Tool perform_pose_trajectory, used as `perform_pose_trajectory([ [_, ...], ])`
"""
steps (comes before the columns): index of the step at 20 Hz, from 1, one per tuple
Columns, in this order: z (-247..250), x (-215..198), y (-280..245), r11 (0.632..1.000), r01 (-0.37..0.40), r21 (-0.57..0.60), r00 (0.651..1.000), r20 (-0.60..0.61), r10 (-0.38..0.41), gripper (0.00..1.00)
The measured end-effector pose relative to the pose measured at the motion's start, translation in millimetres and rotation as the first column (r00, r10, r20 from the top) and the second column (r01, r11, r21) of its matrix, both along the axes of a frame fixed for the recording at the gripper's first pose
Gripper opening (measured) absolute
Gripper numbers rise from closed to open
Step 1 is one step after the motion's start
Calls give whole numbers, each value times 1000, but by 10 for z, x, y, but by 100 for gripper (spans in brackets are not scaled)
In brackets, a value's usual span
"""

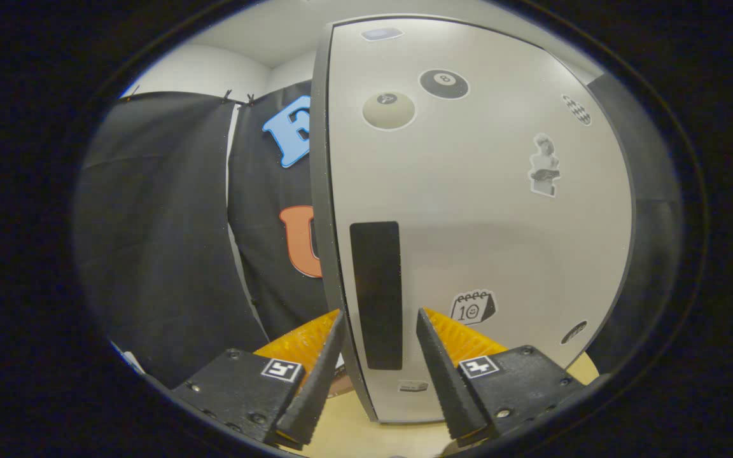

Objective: Open the shoe cabinet door, grab the shoes and put them into the shoe cabinet, then close the shoe cabinet door.

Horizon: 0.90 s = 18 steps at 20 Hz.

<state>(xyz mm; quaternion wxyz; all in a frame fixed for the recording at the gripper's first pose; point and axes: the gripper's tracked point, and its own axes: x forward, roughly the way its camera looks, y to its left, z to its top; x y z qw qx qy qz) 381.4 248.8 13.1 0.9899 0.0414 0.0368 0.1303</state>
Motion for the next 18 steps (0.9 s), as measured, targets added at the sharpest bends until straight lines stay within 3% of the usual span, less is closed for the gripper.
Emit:
perform_pose_trajectory([
  [3, -35, 78, -15, 1000, 16, 21, 999, -37, -15, 57],
  [9, -46, 102, -55, 997, 78, -5, 996, -31, -78, 42],
  [18, -155, -261, -149, 1000, -25, -17, 998, -51, 24, 36],
])
